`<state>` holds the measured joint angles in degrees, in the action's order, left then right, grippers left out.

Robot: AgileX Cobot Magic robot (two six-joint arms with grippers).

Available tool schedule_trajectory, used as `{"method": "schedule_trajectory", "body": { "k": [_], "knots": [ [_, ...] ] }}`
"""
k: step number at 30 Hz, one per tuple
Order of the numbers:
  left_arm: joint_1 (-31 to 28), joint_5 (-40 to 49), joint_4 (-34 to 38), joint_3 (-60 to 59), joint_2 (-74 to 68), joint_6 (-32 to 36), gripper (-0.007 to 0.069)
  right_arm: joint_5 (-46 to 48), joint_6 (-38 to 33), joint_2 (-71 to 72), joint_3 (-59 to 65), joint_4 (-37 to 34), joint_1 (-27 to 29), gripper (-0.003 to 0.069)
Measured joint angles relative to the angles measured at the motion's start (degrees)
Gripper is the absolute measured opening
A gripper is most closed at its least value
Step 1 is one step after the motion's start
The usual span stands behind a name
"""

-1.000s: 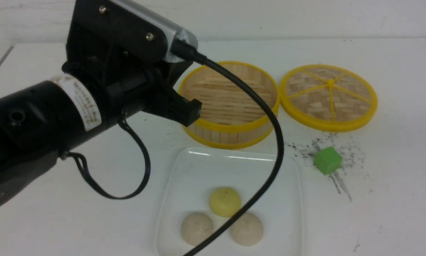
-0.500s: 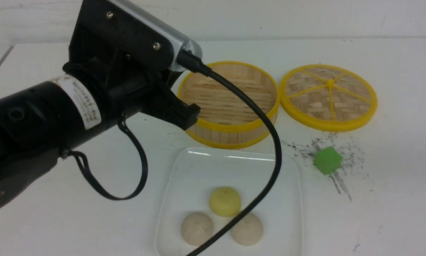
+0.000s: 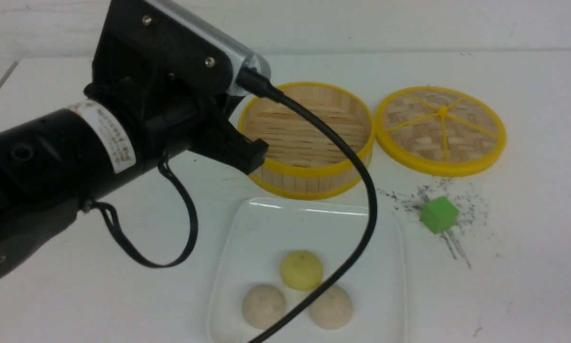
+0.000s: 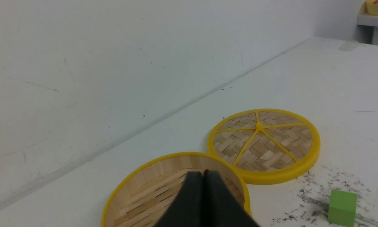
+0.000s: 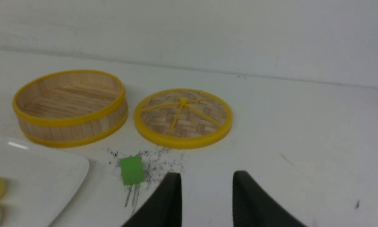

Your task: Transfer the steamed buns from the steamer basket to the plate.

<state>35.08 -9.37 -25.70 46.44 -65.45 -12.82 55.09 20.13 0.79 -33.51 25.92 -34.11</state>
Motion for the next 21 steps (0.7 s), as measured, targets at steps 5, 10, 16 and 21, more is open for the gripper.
{"method": "schedule_trajectory", "body": {
  "k": [5, 10, 16, 21],
  "knots": [
    [0.0, 0.2, 0.1, 0.0, 0.0, 0.0, 0.0004, 0.2, -3.5, 0.3, 5.7, -7.9, 0.0, 0.0253],
    [0.0, 1.2, 0.3, 0.0, 0.0, -0.1, 0.0004, -7.9, -3.7, 0.3, 8.5, -10.4, 0.0, 0.0253],
    [0.0, 1.6, 0.4, 0.0, 0.0, -0.1, 0.0004, -13.3, -3.8, 0.3, 11.0, -7.7, 0.0, 0.0253],
    [0.0, 1.6, 0.4, 0.0, 0.0, -0.1, 0.0004, -21.2, -3.8, 0.3, 14.2, -6.8, 0.0, 0.0253]
  ]
}}
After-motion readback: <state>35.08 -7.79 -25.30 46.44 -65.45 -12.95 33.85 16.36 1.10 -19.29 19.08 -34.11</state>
